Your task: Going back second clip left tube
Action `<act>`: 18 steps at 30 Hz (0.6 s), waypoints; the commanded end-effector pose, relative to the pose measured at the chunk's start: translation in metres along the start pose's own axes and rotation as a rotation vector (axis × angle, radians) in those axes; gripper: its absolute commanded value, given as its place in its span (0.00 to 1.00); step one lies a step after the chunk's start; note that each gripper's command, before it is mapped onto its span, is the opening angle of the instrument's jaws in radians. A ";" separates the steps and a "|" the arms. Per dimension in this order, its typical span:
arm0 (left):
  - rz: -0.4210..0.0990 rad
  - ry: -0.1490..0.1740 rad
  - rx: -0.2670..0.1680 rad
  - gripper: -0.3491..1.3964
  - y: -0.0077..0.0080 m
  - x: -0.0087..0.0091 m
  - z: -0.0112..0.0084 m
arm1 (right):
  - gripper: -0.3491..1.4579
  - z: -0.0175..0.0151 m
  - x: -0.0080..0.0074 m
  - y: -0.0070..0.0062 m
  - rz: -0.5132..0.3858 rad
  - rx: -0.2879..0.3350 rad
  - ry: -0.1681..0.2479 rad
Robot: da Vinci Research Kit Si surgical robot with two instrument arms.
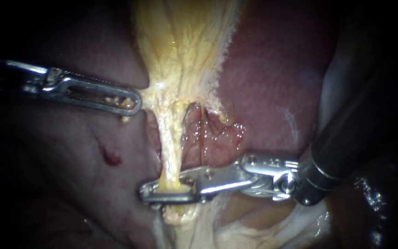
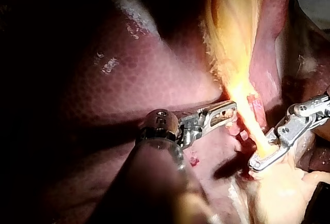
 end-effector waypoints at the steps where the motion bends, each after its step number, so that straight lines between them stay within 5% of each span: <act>1: 0.000 0.000 0.000 0.00 0.0000 0.0000 0.0000 | 0.00 0.0000 0.0000 0.0000 -0.001 -0.002 -0.004; 7: 0.001 0.000 0.000 0.00 0.0000 0.0000 0.0000 | 0.00 0.0000 0.0000 0.0000 -0.001 -0.022 -0.001; 12: 0.001 0.000 0.000 0.00 0.0000 0.0000 0.0000 | 0.37 0.0003 0.0001 0.0003 -0.018 -0.061 0.005; 18: 0.001 0.000 0.000 0.00 0.0000 0.0001 0.0000 | 0.45 0.0009 0.0004 0.0007 -0.023 -0.094 0.011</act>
